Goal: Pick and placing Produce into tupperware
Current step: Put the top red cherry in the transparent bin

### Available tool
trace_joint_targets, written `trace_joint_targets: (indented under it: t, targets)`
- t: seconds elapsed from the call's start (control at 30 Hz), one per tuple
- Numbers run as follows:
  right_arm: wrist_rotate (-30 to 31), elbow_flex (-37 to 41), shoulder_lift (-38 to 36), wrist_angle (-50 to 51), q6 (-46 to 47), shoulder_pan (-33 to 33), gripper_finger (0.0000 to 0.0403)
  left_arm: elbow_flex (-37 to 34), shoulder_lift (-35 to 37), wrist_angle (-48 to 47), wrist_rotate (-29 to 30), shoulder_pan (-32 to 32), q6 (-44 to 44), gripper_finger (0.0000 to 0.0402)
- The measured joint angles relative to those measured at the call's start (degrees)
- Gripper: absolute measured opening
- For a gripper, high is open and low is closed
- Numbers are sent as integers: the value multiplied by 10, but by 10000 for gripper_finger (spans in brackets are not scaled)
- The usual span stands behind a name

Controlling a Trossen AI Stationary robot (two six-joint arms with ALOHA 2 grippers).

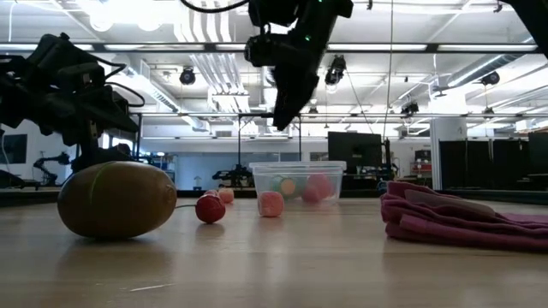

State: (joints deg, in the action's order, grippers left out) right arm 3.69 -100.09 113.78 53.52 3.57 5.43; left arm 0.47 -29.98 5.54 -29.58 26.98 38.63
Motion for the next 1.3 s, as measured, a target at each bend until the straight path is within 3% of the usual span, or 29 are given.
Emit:
trace_joint_targets:
  t: [0.1, 0.4, 0.53, 0.83, 1.07, 1.3]
  targets:
    - [-53, 0, 0, -6, 184, 0, 257, 0, 0, 0, 0, 0, 0, 295]
    - [-79, 0, 4, -14, 569, -24, 242, 0, 0, 0, 0, 0, 0, 295]
    - [-128, 0, 21, -20, 619, -21, 251, 0, 0, 0, 0, 0, 0, 295]
    - [-123, 0, 99, -55, 734, -12, 244, 0, 0, 0, 0, 0, 0, 295]
    - [-139, 0, 124, -55, 750, -12, 247, 0, 0, 0, 0, 0, 0, 295]
    - [20, 0, 121, -21, 854, -10, 242, 0, 0, 0, 0, 0, 0, 295]
